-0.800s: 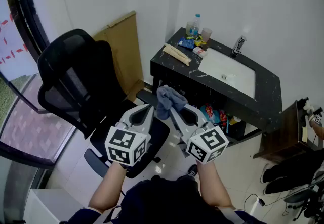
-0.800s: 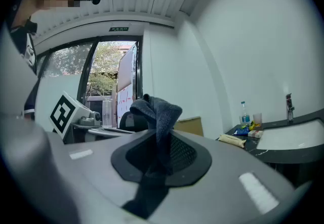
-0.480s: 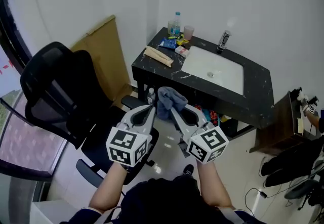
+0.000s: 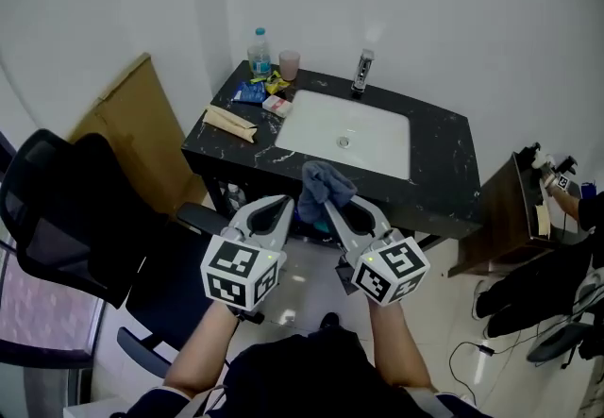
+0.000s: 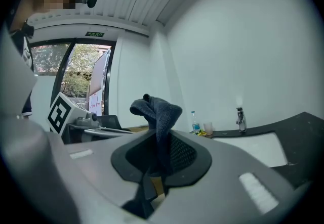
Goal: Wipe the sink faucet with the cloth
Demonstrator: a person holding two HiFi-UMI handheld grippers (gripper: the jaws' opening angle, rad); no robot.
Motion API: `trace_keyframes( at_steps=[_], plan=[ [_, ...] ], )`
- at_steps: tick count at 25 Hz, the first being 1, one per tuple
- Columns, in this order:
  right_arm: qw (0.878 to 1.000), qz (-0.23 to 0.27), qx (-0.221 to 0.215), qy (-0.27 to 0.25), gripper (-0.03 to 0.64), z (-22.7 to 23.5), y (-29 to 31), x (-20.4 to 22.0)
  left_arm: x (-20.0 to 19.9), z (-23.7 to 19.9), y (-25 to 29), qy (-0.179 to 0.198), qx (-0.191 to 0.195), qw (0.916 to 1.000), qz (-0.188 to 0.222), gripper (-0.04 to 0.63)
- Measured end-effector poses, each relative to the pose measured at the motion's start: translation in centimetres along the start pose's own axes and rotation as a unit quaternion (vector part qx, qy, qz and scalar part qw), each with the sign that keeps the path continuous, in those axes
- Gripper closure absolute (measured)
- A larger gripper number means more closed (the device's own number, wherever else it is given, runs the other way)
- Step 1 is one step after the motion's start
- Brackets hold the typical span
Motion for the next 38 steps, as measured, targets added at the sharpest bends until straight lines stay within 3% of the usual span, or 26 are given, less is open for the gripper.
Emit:
trace_keyframes(
  at_steps=[12,18,27,38],
  plan=[
    [0.999,-0.014,0.033,0.006,0.561,15.9,-3.2,-1.5,-0.6,4.7,15.5,0.0,0.025,0.9994,-0.022,0.594],
    [0.998,-0.008,0.051,0.021,0.561,20.9,-2.5,-1.6,-0.8,5.0,20.1,0.013,0.045,0.9977,-0.05,0.594],
    [0.996,-0.015,0.084,0.017,0.561,23.3,1.7,-1.4,-1.5,0.4,24.9,0.008,0.083,0.9959,-0.037,0.594],
    [0.99,-0.034,0.137,0.002,0.561,24.1,12.2,-2.5,-3.5,-10.5,29.5,-0.008,0.138,0.99,-0.031,0.594]
  ],
)
Point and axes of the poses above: the fingertips, and each gripper's own axes: y forward along the fingers, z to its right, x out of its underside, the point moved 9 cm from there along -y, backward along the fingers, and after that the axes turned 7 degrees about x, right-handed, at the moved point
